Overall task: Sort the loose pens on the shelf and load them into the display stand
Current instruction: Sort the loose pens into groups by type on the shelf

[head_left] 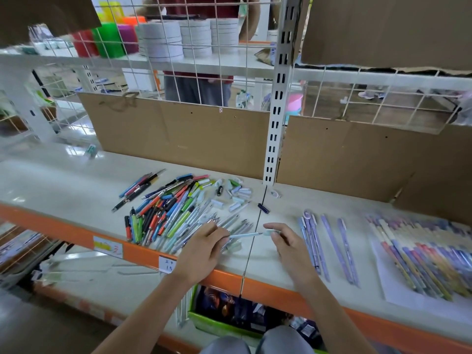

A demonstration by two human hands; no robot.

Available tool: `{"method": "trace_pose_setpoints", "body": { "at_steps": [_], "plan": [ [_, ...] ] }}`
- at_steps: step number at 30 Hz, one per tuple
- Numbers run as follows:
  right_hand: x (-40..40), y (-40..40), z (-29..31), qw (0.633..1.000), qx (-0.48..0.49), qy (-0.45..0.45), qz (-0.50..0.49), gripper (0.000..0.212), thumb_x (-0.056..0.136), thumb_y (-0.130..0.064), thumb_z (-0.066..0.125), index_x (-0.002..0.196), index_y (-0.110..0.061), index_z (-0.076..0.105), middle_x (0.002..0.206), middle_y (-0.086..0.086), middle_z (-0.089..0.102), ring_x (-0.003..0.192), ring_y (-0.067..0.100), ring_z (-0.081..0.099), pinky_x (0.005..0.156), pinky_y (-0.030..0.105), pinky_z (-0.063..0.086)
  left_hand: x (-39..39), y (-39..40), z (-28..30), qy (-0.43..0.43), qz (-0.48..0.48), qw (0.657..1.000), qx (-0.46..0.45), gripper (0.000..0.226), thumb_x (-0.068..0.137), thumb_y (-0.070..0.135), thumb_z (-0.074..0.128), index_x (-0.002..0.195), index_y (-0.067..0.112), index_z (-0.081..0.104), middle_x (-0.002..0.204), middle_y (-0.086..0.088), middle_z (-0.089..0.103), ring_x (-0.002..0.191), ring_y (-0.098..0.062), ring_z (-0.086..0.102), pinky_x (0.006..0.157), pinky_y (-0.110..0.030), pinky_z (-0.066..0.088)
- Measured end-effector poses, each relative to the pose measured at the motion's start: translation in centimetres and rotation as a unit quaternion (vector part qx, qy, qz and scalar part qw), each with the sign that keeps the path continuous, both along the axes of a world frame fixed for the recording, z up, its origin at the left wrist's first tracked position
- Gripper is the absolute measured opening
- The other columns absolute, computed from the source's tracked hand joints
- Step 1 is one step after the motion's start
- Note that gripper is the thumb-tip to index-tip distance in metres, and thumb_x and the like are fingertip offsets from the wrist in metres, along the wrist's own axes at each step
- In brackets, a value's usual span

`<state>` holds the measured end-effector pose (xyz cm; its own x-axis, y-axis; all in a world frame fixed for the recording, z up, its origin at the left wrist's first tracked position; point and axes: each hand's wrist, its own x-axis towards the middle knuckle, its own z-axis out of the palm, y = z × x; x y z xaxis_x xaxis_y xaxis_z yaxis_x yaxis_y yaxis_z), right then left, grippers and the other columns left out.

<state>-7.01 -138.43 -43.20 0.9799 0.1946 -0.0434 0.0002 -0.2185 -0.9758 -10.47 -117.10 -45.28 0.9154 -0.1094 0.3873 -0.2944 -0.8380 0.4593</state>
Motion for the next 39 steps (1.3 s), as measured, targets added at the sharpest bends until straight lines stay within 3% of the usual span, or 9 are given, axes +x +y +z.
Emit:
{"method": "trace_pose_setpoints", "body": {
  "at_steps": [5, 8, 13, 19, 21, 23, 28, 32, 39],
  "plan": [
    [-0.3, 0.2, 0.8, 0.997, -0.049, -0.016, 0.056, 0.019, 0.096, -0.015, 0.049, 0.102, -0.027, 0.064, 0.074, -0.008, 0.047, 0.057, -0.002, 0.042, 0.056, 0.010, 0.034, 0.0, -0.3, 0.6, 0.024, -0.012, 1.000, -0.006, 0.044, 0.093, 0.044, 0.029, 0.099, 0.014, 0.062, 0.091, 0.004, 0.053, 0.070, -0.009, 0.051, 0.061, -0.015, 0.039],
    [-0.4, 0.0, 2.1, 0.998, 0.044, 0.031, 0.044, 0.011, 0.095, -0.009, 0.051, 0.096, -0.016, 0.060, 0.073, 0.000, 0.055, 0.056, 0.003, 0.049, 0.050, 0.016, 0.037, -0.1, -0.9, 1.7, 0.046, -0.020, 0.998, -0.023, 0.035, 0.097, 0.038, 0.039, 0.098, 0.012, 0.062, 0.084, 0.004, 0.057, 0.068, -0.010, 0.052, 0.061, -0.024, 0.041],
    [0.4, -0.3, 4.6, 0.987, 0.154, 0.033, 0.013, 0.010, 0.094, -0.010, 0.054, 0.086, -0.005, 0.053, 0.066, 0.004, 0.057, 0.053, 0.012, 0.049, 0.048, 0.019, 0.038, 0.3, -3.7, 4.8, 0.047, -0.043, 0.989, -0.136, 0.016, 0.092, 0.009, 0.056, 0.080, 0.008, 0.066, 0.067, 0.008, 0.061, 0.061, -0.003, 0.052, 0.057, -0.011, 0.035],
    [2.0, -0.6, 5.1, 0.946, 0.278, 0.151, -0.074, 0.025, 0.096, -0.012, 0.051, 0.072, -0.009, 0.047, 0.056, 0.002, 0.044, 0.036, 0.003, 0.035, 0.033, 0.014, 0.024, 0.5, -8.7, 3.6, -0.057, 0.051, 0.996, -0.039, 0.026, 0.095, 0.021, 0.042, 0.075, 0.011, 0.056, 0.066, 0.006, 0.046, 0.055, -0.010, 0.039, 0.052, -0.022, 0.028],
    [3.0, -1.0, 4.7, 0.966, 0.196, 0.134, -0.106, 0.031, 0.097, -0.019, 0.051, 0.068, -0.009, 0.047, 0.054, 0.001, 0.044, 0.034, 0.004, 0.032, 0.032, 0.015, 0.022, 0.6, -10.8, 3.3, 0.015, 0.076, 0.997, -0.017, 0.026, 0.099, 0.022, 0.038, 0.080, 0.011, 0.053, 0.077, -0.004, 0.055, 0.067, -0.022, 0.053, 0.058, -0.027, 0.028],
    [4.1, -1.6, 4.2, 0.992, -0.050, 0.050, -0.104, 0.034, 0.096, -0.029, 0.052, 0.070, -0.008, 0.049, 0.055, 0.000, 0.050, 0.040, 0.008, 0.037, 0.038, 0.018, 0.028, 1.0, -12.2, 3.1, 0.083, 0.096, 0.991, 0.031, 0.027, 0.100, 0.027, 0.037, 0.088, 0.010, 0.054, 0.093, -0.009, 0.060, 0.087, -0.026, 0.057, 0.063, -0.028, 0.029],
    [6.9, -2.3, 3.9, 0.915, -0.403, -0.023, -0.009, 0.037, 0.093, -0.037, 0.053, 0.069, -0.012, 0.043, 0.084, 0.014, 0.064, 0.072, 0.026, 0.057, 0.055, 0.029, 0.032, 1.8, -13.9, 3.1, 0.153, 0.058, 0.982, 0.100, 0.044, 0.096, 0.046, 0.041, 0.111, 0.010, 0.063, 0.107, -0.008, 0.057, 0.103, -0.025, 0.055, 0.081, -0.036, 0.043],
    [7.1, -2.0, 3.6, 0.856, -0.514, -0.037, 0.022, 0.032, 0.091, -0.027, 0.055, 0.110, -0.003, 0.049, 0.109, 0.015, 0.062, 0.098, 0.030, 0.060, 0.069, 0.029, 0.038, 1.5, -12.8, 3.7, 0.142, 0.034, 0.978, 0.147, 0.042, 0.098, 0.039, 0.040, 0.121, 0.009, 0.059, 0.114, -0.012, 0.056, 0.110, -0.027, 0.050, 0.091, -0.038, 0.039],
    [1.2, 1.8, 5.9, 0.833, -0.512, -0.194, 0.086, 0.020, 0.098, -0.021, 0.038, 0.112, -0.010, 0.045, 0.110, 0.010, 0.061, 0.095, 0.031, 0.060, 0.068, 0.033, 0.039, -3.0, -4.4, 4.6, 0.008, 0.053, 0.992, 0.113, 0.024, 0.090, 0.024, 0.048, 0.102, 0.011, 0.065, 0.103, -0.007, 0.055, 0.092, -0.024, 0.057, 0.076, -0.031, 0.045]
  ]
}}
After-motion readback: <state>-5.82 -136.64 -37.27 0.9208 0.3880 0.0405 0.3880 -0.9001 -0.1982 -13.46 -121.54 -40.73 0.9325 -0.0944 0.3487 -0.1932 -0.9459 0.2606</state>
